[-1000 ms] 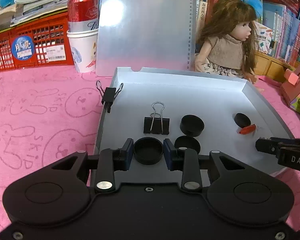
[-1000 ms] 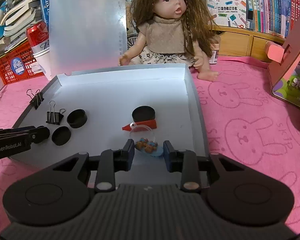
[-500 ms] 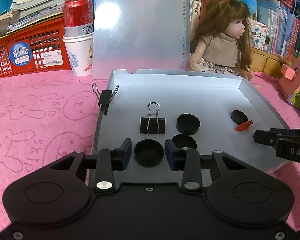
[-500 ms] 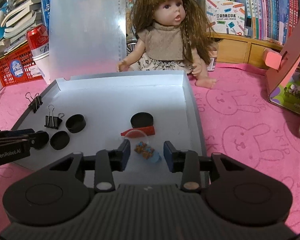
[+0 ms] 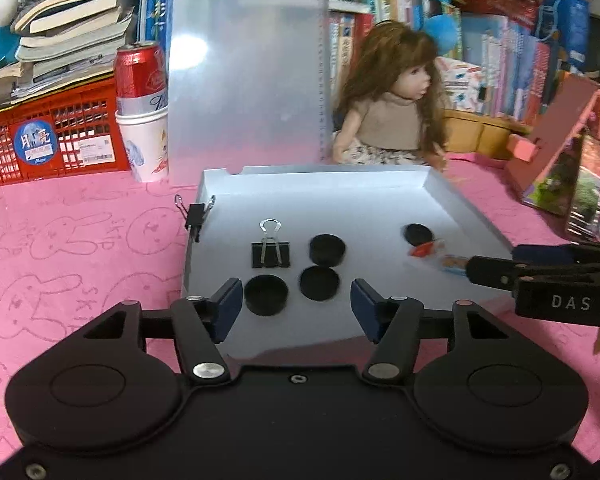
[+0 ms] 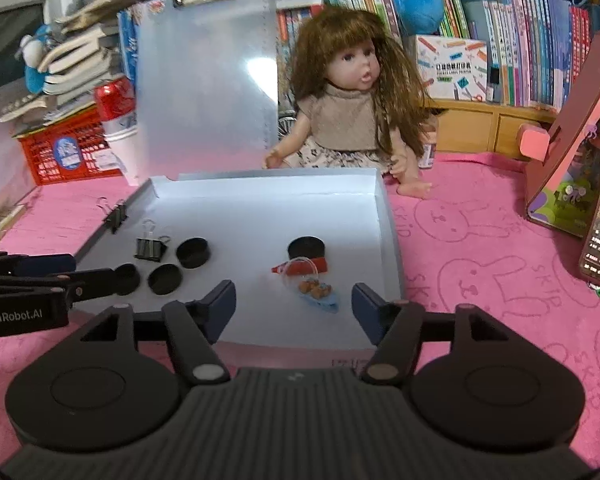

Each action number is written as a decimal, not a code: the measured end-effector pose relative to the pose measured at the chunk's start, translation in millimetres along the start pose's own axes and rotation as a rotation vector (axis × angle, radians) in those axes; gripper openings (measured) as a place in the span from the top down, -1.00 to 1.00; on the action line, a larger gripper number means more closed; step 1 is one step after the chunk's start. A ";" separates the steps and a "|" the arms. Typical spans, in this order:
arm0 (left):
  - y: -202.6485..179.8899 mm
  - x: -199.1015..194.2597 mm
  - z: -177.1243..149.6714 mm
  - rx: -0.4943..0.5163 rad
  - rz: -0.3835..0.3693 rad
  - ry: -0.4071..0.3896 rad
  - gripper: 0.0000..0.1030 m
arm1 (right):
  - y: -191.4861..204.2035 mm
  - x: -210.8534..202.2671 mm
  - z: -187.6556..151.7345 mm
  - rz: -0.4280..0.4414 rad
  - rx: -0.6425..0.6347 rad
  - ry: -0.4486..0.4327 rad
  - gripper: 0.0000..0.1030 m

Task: Organize rigid objects
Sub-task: 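Withdraw both tools up and away from the box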

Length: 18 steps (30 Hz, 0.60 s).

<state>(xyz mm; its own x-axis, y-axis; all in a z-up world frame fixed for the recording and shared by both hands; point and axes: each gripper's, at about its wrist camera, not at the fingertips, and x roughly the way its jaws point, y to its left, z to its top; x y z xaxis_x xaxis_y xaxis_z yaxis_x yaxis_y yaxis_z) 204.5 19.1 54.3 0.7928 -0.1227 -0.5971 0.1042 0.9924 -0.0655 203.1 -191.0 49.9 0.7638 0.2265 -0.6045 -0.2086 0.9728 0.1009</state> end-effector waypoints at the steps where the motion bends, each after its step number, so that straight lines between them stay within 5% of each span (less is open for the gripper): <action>1: -1.4 -4.4 -1.5 0.001 -0.009 -0.002 -0.16 | 1.4 -3.9 -0.8 0.007 -0.004 -0.005 -0.55; 18: -22.4 -68.8 -47.0 0.047 -0.067 -0.032 -0.40 | 16.0 -53.6 -29.1 0.039 -0.047 -0.033 -0.69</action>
<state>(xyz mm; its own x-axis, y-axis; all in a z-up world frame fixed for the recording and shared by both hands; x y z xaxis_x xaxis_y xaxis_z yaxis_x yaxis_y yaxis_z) 119.5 5.8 59.2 0.8017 -0.1899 -0.5667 0.1853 0.9804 -0.0665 141.0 -189.0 60.9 0.7744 0.2661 -0.5740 -0.2663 0.9601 0.0858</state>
